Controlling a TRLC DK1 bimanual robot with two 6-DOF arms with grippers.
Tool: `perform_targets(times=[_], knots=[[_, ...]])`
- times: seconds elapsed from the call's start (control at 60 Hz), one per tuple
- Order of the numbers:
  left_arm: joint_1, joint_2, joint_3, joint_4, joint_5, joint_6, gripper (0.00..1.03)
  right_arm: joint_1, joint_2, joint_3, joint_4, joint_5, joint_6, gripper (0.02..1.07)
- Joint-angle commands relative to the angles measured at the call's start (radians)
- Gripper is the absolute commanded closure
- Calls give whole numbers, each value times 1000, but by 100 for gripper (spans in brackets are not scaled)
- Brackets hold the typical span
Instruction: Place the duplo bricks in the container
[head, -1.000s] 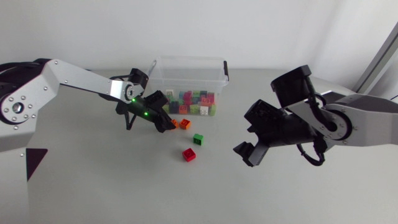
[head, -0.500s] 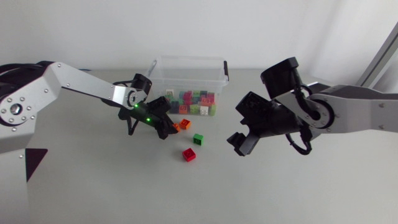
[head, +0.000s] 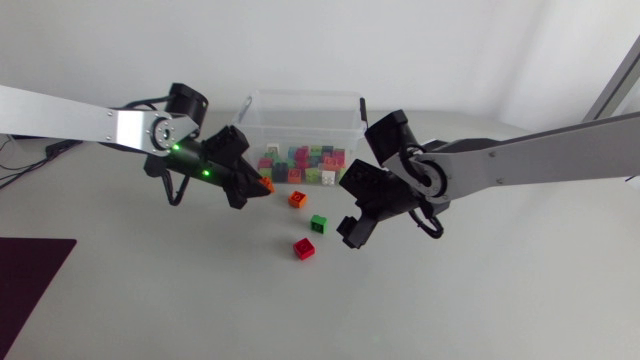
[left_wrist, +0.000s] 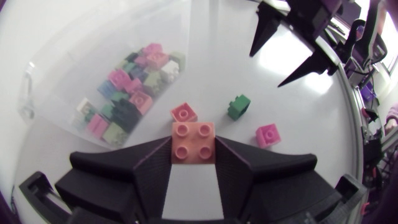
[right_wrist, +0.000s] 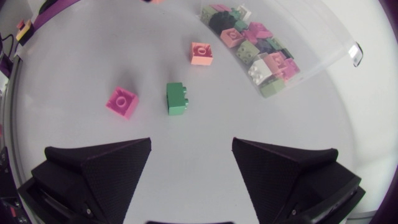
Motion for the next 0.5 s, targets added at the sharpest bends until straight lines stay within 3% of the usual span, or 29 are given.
perform_targets(times=[0.0, 0.15, 0.3, 0.483], knots=[[22, -72, -32, -3, 38, -30, 67, 13, 68, 33, 17, 5, -27, 13], [40, -112, -8, 29, 70, -90, 66, 25, 140, 71, 39, 2, -28, 13], [43, -128, 6, 144, 70, -186, 66, 40, 194, 117, 39, 2, -25, 16], [45, -97, 69, 177, 70, -222, 66, 43, 238, 169, 34, 2, -33, 16]])
